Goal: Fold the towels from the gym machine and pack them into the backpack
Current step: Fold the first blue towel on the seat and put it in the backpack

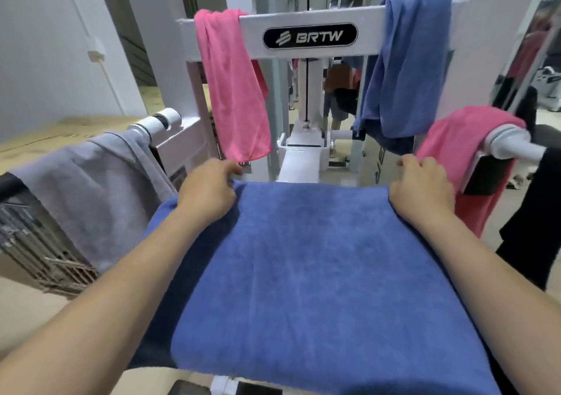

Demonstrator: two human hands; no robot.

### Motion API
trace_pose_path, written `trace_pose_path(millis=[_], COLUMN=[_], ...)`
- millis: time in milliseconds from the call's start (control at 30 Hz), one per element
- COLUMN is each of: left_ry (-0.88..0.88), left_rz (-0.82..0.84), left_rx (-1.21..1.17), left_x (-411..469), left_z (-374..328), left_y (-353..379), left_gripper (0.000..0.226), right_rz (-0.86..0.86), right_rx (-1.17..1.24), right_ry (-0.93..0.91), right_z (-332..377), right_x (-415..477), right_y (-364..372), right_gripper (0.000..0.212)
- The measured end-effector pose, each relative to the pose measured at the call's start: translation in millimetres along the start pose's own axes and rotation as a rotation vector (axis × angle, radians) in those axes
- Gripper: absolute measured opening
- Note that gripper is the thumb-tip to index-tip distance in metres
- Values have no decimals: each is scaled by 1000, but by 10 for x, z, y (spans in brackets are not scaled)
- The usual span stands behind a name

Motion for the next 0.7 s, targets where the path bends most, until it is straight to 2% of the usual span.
trace_pose_path(millis=[67, 133, 167, 267, 333, 467, 567, 633, 700], left_ry=[223, 371, 417, 478, 499, 529, 530, 600, 693], left_rz=[149, 262, 316, 404, 405, 424, 392, 293, 285], left_rx=[-175, -320, -309, -78, -47, -10, -3, -137, -403], left_x=[-308, -629, -773, -971, -962, -954, -929, -982, -1236], left_z=[-597, -1104, -1273, -1409, -1376, -1344, -1381, -1556, -1838], left_y=[120, 218, 284, 503, 555, 608, 607, 475, 286], left_gripper=[36, 37, 39, 50, 54, 57, 54, 46, 39], right_rz=[-20, 51, 106, 253, 310, 428, 544, 592, 641], right_rx=[6, 82, 137, 381, 600, 793, 1024, 1143, 1226], right_ry=[-89, -80, -37, 206, 431, 717, 896, 989, 1072], right_z=[76, 66, 28, -221, -476, -948, -1137, -1179, -1140], right_x=[-12, -13, -28, -206, -459, -1051, -1385, -1538, -1645], right_y=[-18, 15, 18, -76, -99, 8, 125, 212, 235], right_gripper=[46, 46, 47, 57, 65, 94, 70, 77, 83])
Point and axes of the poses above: each hand's wrist, its own x-axis towards the middle knuckle, its own y-axis out of the palm, z = x × y, the point moved 6 cm from there along x, towards the middle knuckle, and after that the axes turned 14 degrees about -z, right-handed, at the moved point
